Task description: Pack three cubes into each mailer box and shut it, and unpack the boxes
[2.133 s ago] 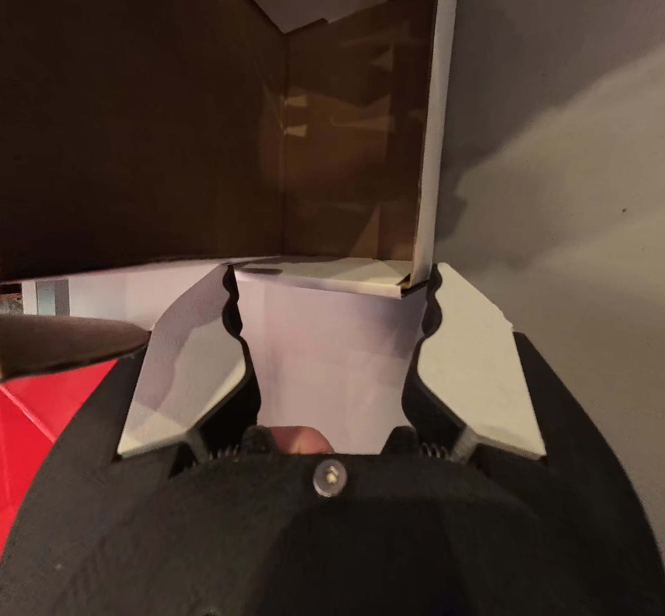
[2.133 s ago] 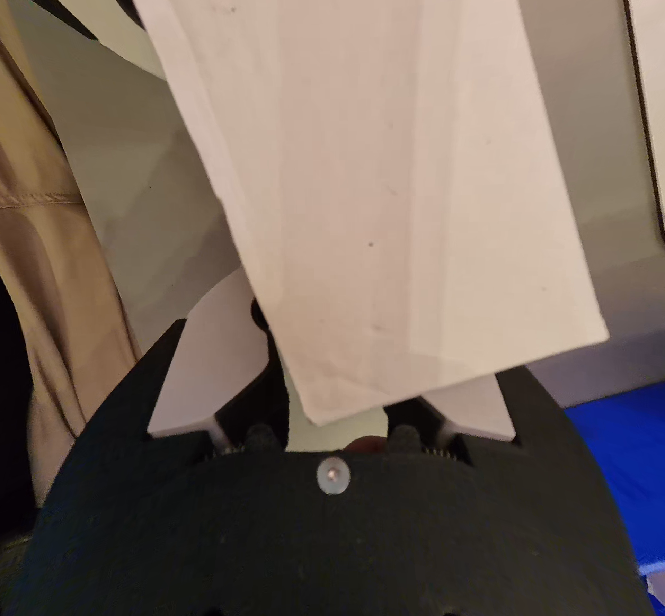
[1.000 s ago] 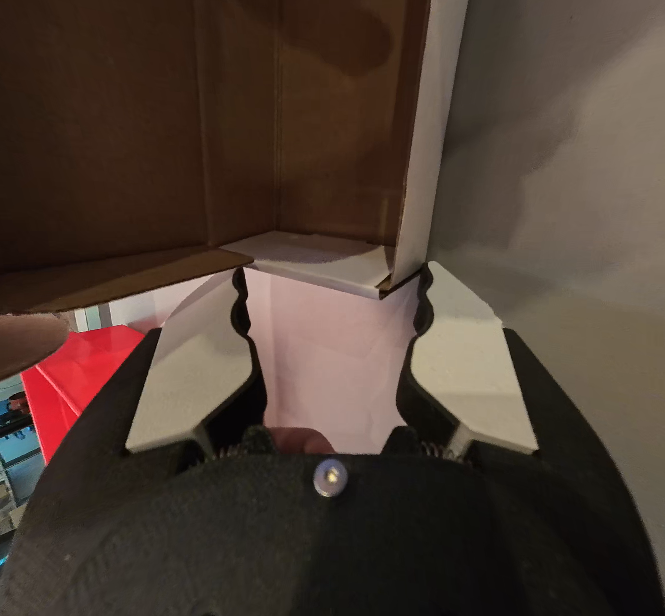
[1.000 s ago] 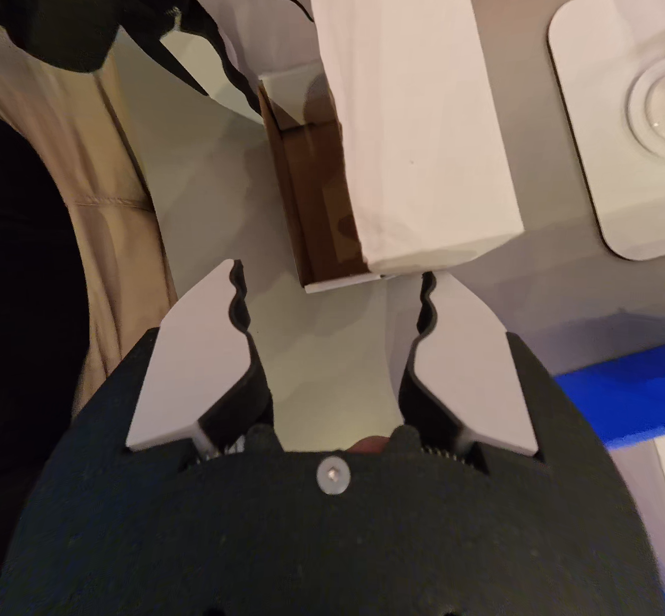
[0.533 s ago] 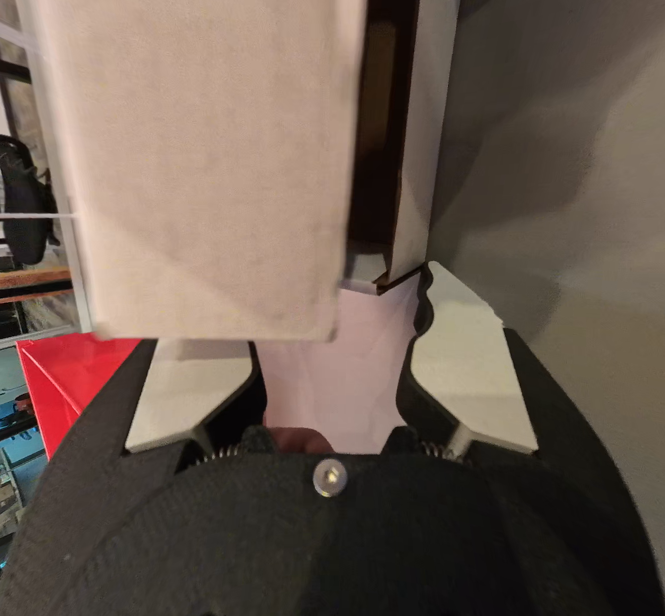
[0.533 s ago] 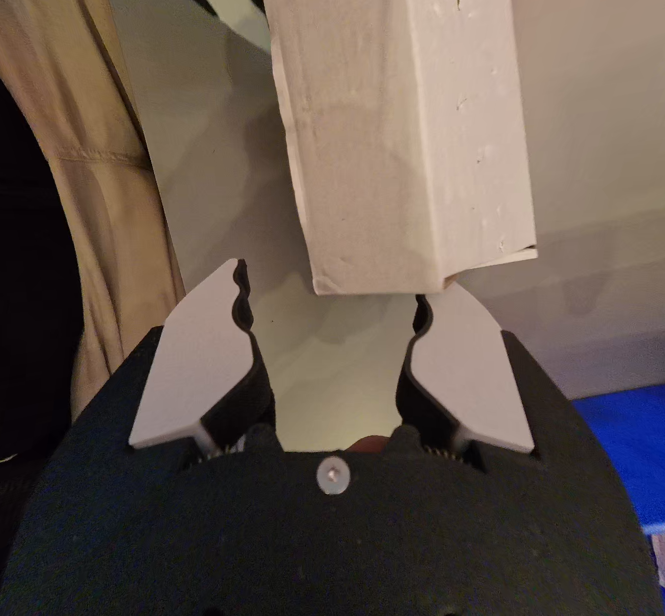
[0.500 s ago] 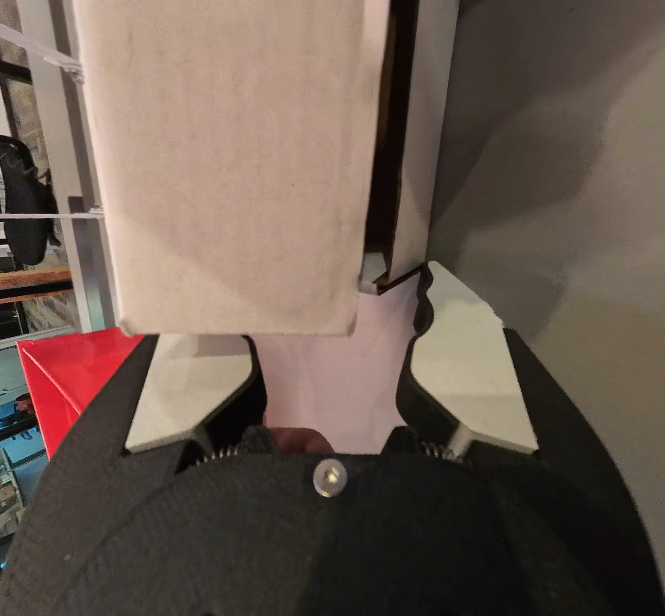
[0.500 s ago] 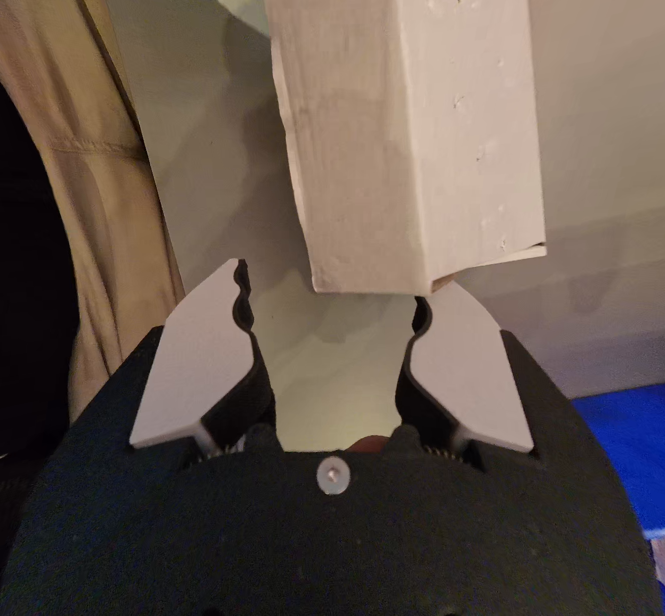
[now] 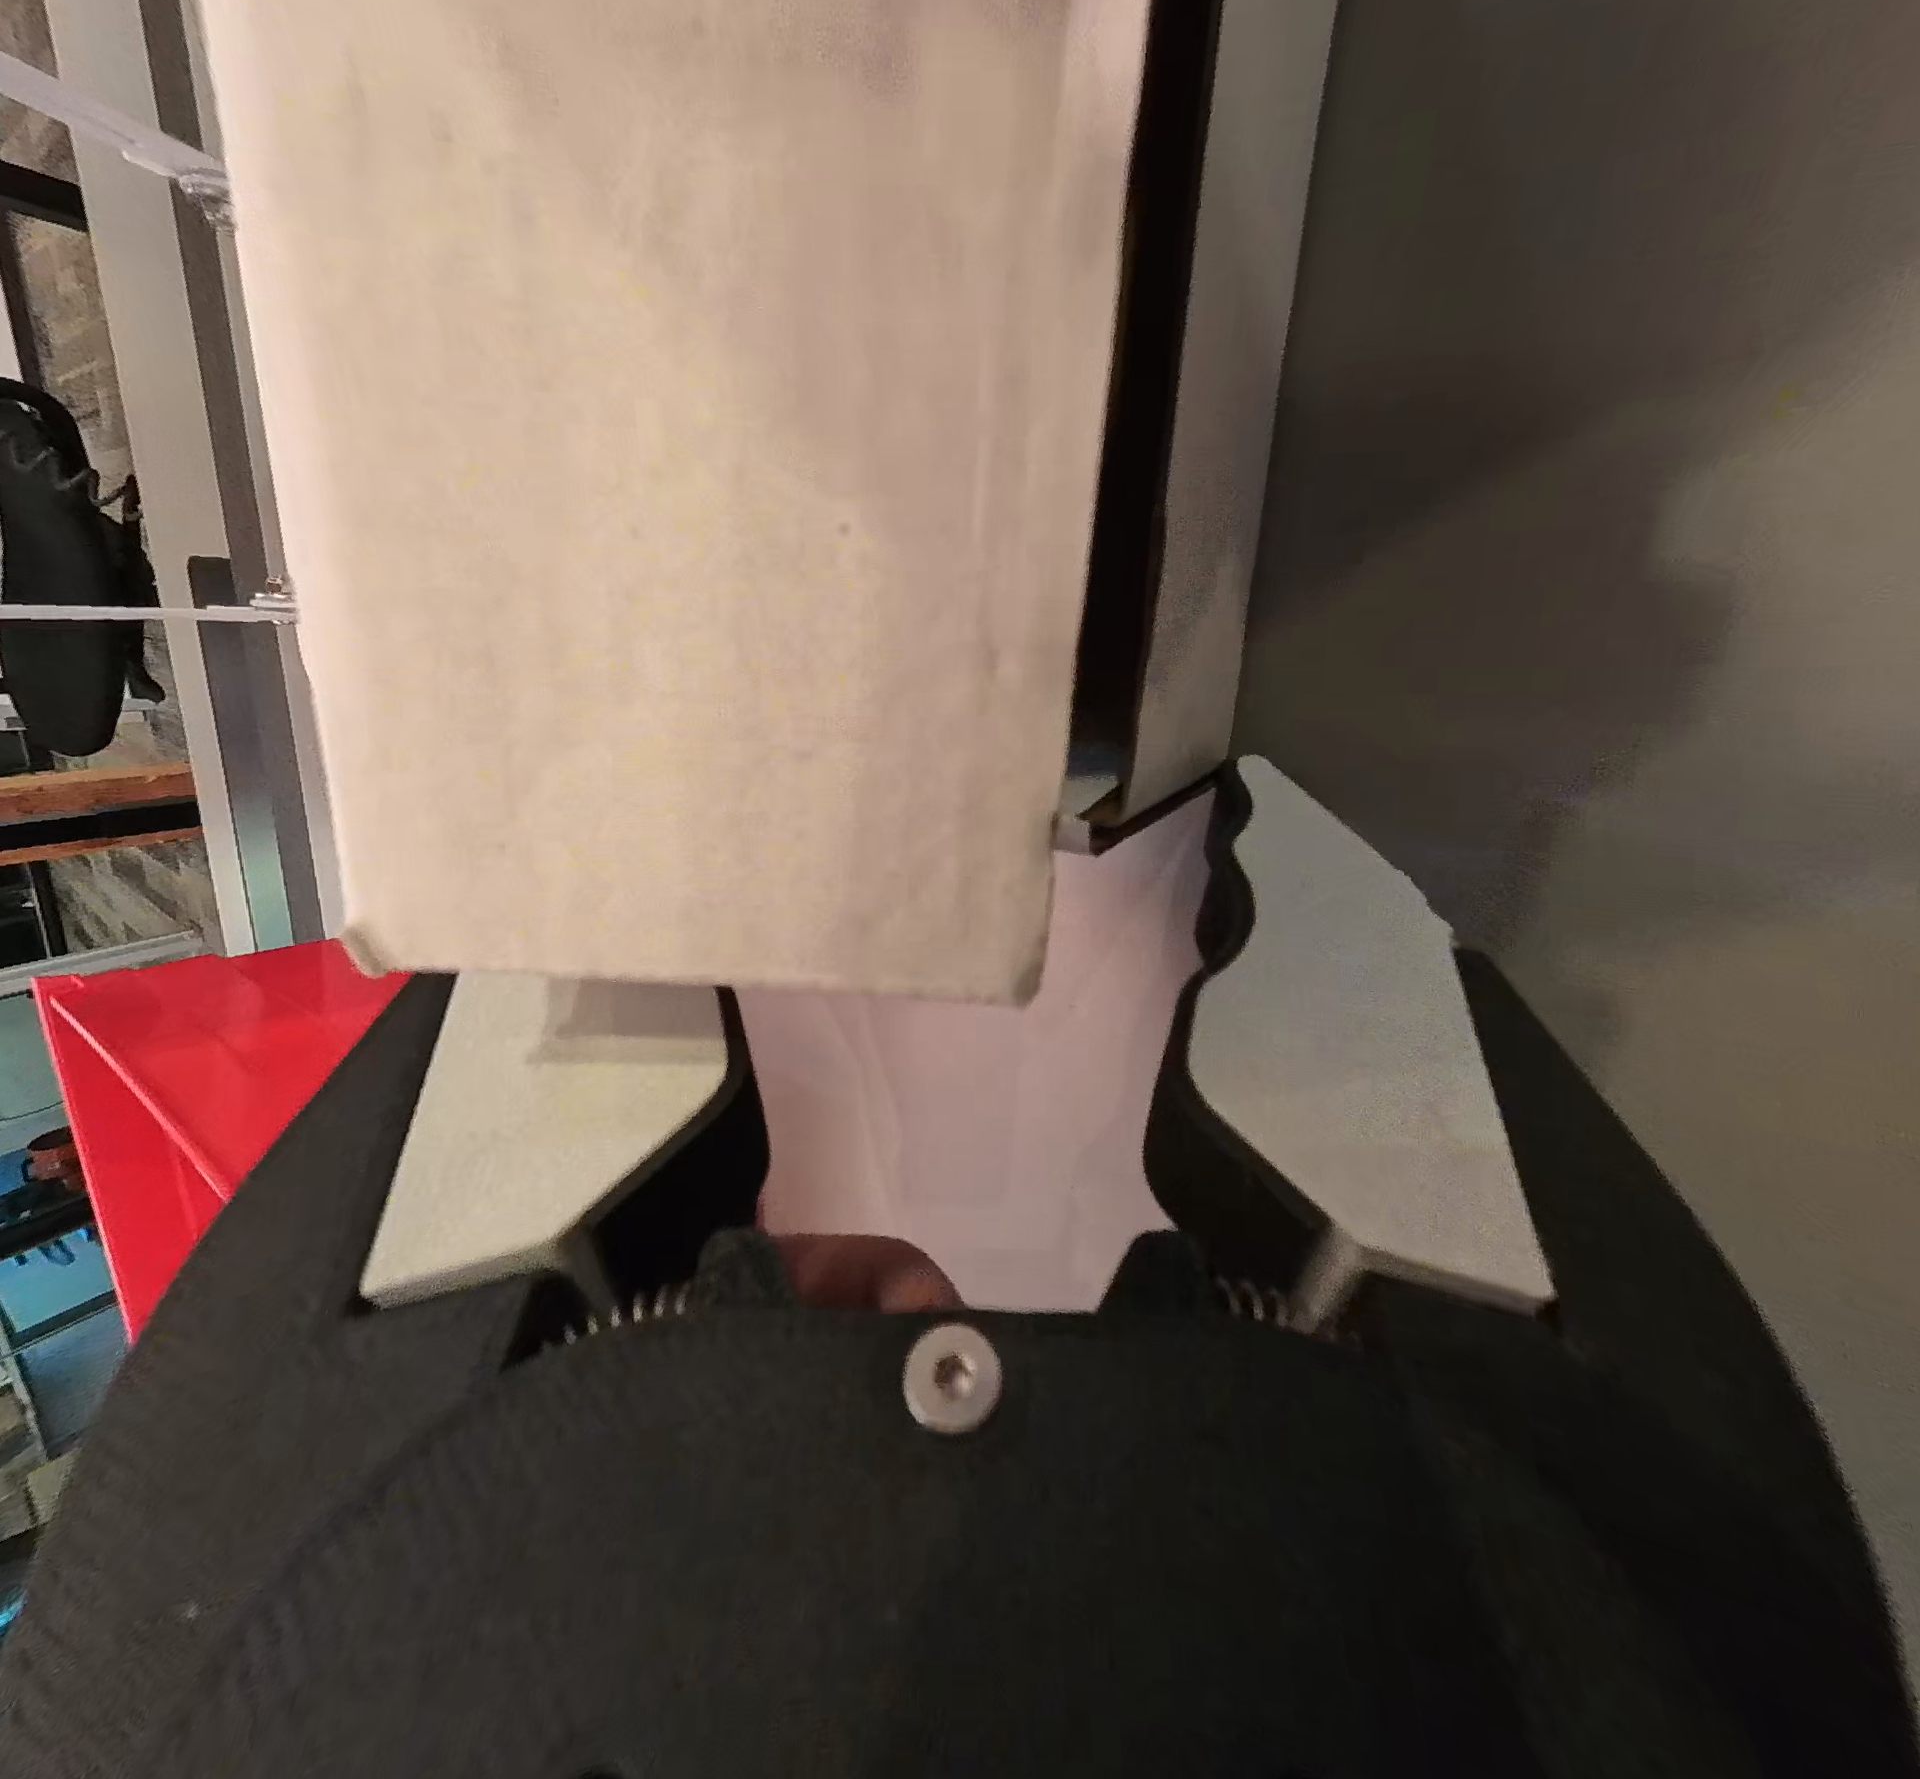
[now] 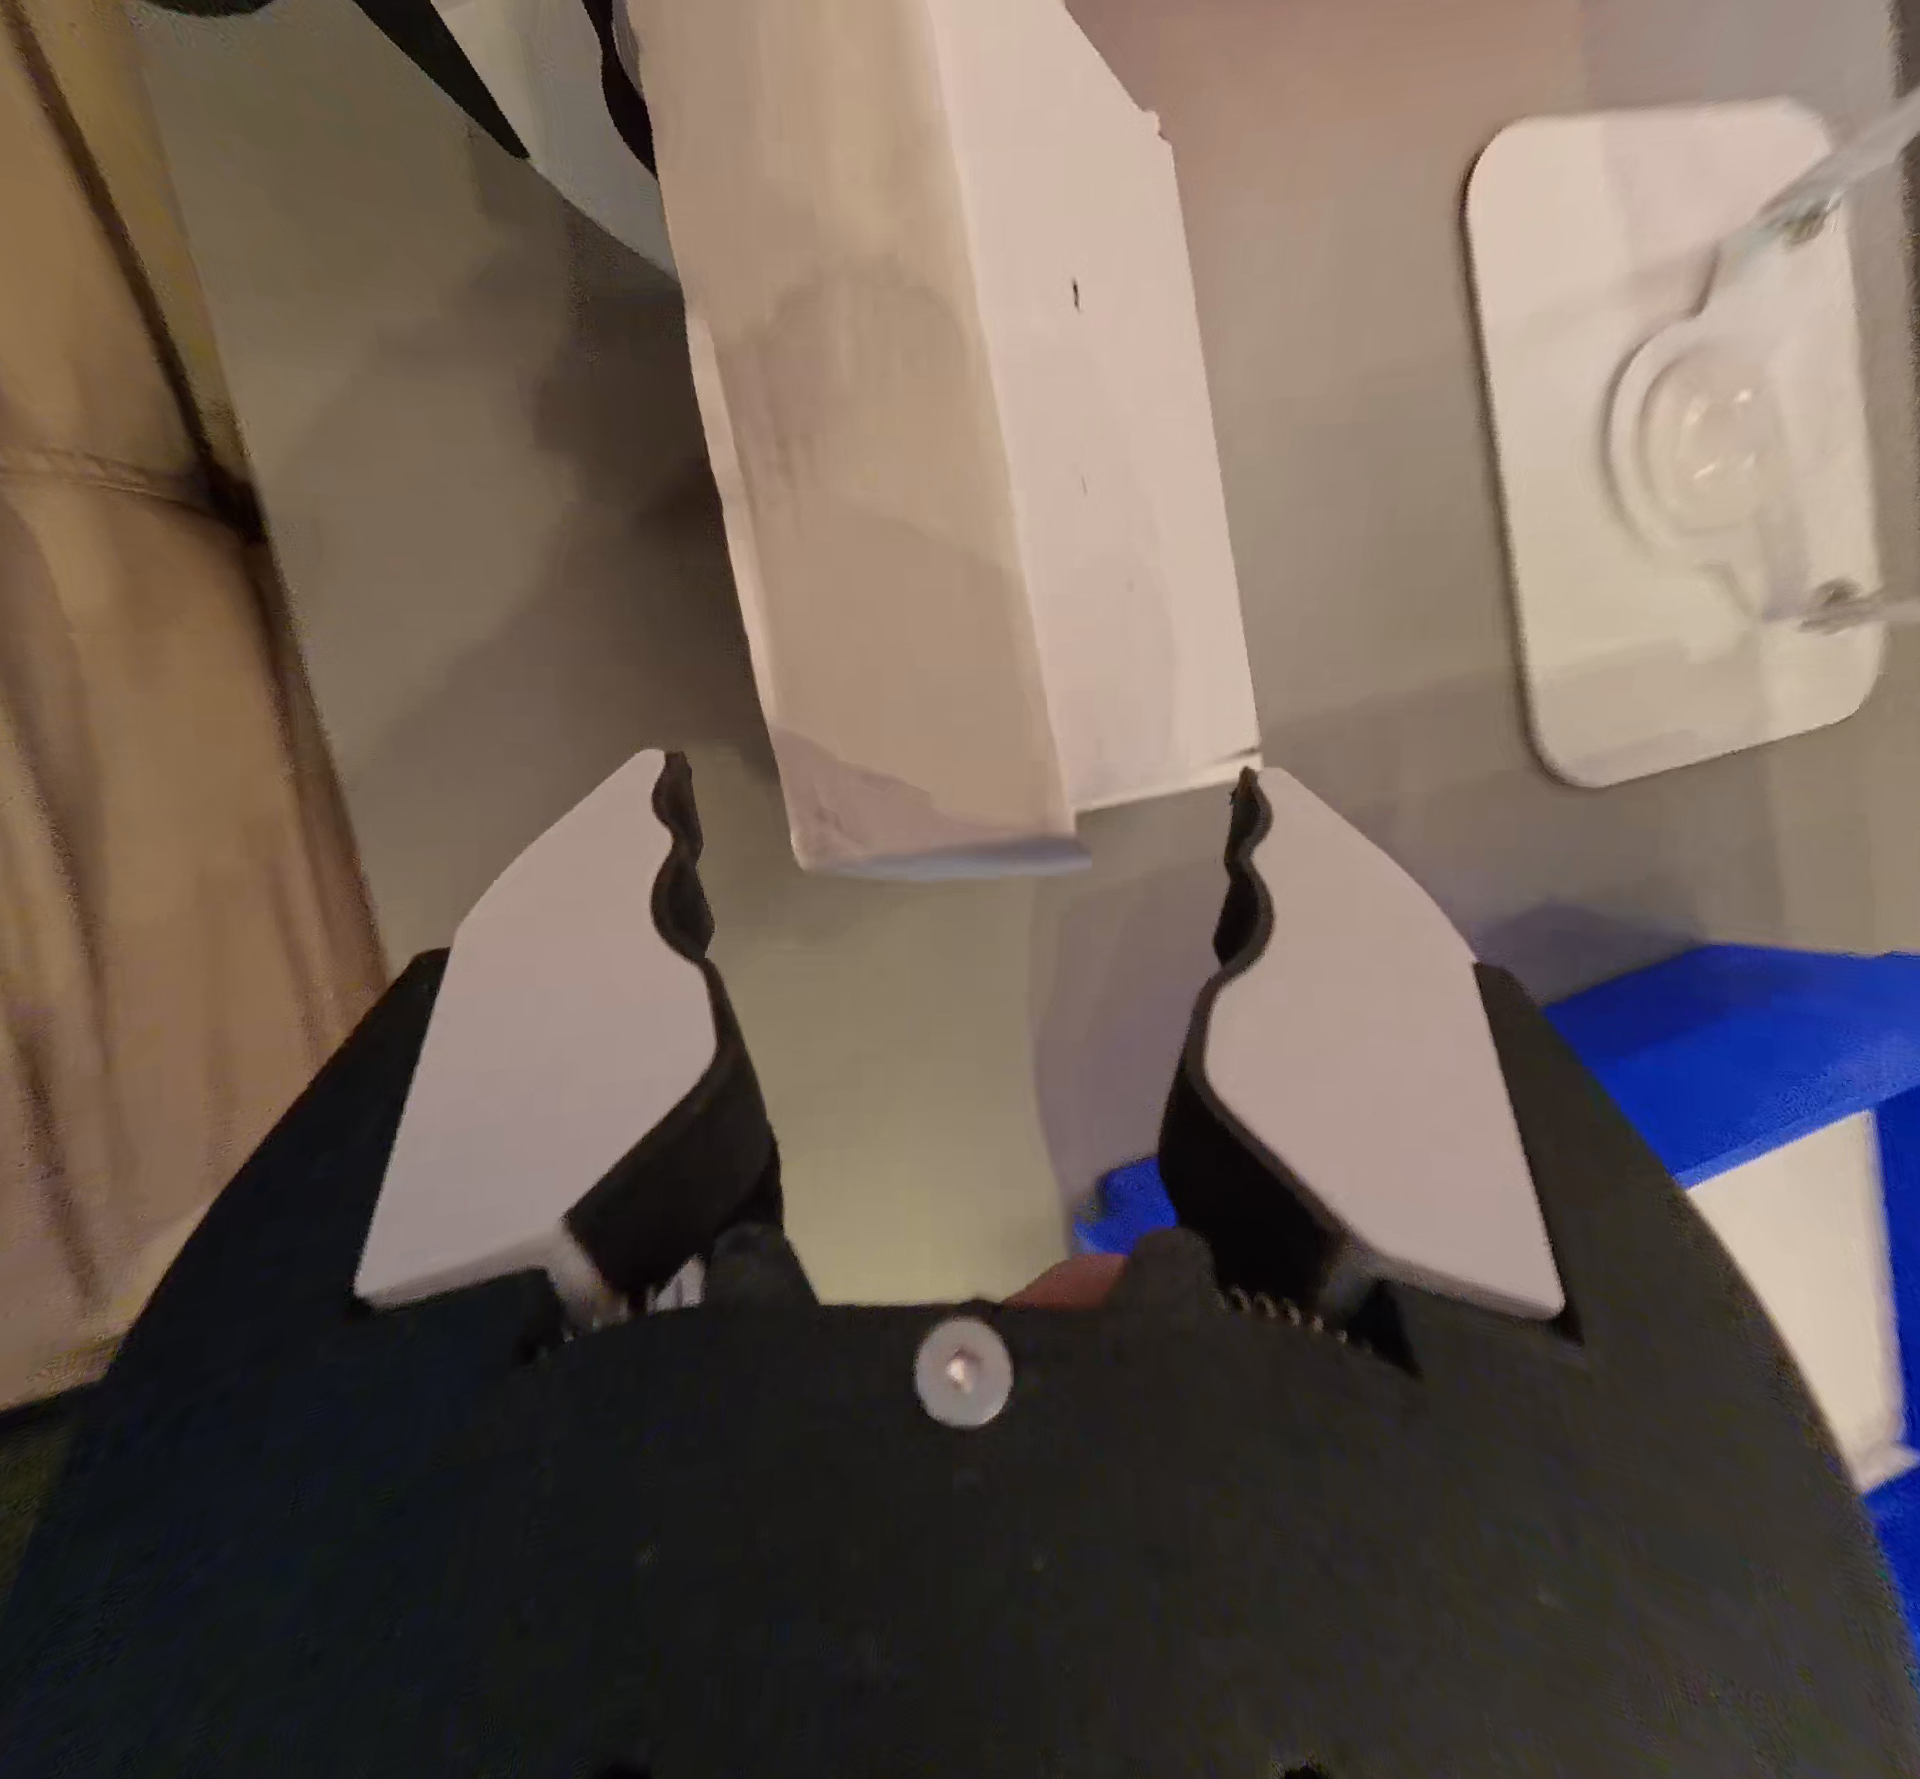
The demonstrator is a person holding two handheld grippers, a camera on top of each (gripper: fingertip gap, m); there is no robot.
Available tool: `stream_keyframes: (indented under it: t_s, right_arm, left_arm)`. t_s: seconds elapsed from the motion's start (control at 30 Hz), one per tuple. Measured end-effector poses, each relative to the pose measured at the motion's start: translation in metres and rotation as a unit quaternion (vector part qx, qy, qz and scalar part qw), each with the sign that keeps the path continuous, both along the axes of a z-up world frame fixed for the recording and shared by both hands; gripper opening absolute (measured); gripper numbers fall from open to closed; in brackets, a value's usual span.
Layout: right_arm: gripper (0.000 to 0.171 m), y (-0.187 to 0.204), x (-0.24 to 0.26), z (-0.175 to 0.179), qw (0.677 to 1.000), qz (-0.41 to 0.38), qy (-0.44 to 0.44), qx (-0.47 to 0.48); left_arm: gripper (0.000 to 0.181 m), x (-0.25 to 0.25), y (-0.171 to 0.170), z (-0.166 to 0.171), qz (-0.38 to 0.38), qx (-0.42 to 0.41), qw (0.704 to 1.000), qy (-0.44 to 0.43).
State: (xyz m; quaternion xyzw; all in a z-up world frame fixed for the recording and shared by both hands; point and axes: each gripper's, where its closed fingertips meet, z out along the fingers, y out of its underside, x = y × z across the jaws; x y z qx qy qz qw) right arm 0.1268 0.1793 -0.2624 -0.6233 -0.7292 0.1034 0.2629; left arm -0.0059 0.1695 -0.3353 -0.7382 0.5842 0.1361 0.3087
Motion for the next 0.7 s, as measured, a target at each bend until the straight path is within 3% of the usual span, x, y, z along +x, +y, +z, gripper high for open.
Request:
stream_keyframes:
  t_s: [0.03, 0.2, 0.43, 0.7]
  right_arm:
    - [0.095, -0.001, -0.005, -0.003, 1.0, 0.011, -0.006, 0.021]
    - [0.076, 0.003, -0.009, -0.025, 0.993, 0.025, -0.057, 0.097]
    - [0.075, 0.005, -0.004, -0.035, 0.986, 0.031, -0.087, 0.139]
    - [0.088, 0.0, 0.003, -0.06, 0.978, 0.048, -0.138, 0.152]
  left_arm:
    - [0.091, 0.0, 0.0, 0.0, 0.002, 0.0, 1.0, 0.0]
    - [0.093, -0.002, 0.001, -0.001, 0.02, -0.012, 1.0, -0.019]
    - [0.103, -0.019, 0.003, 0.011, 0.054, -0.029, 0.996, -0.06]
    - [0.099, 0.015, -0.021, 0.033, -0.074, 0.008, 0.994, -0.083]
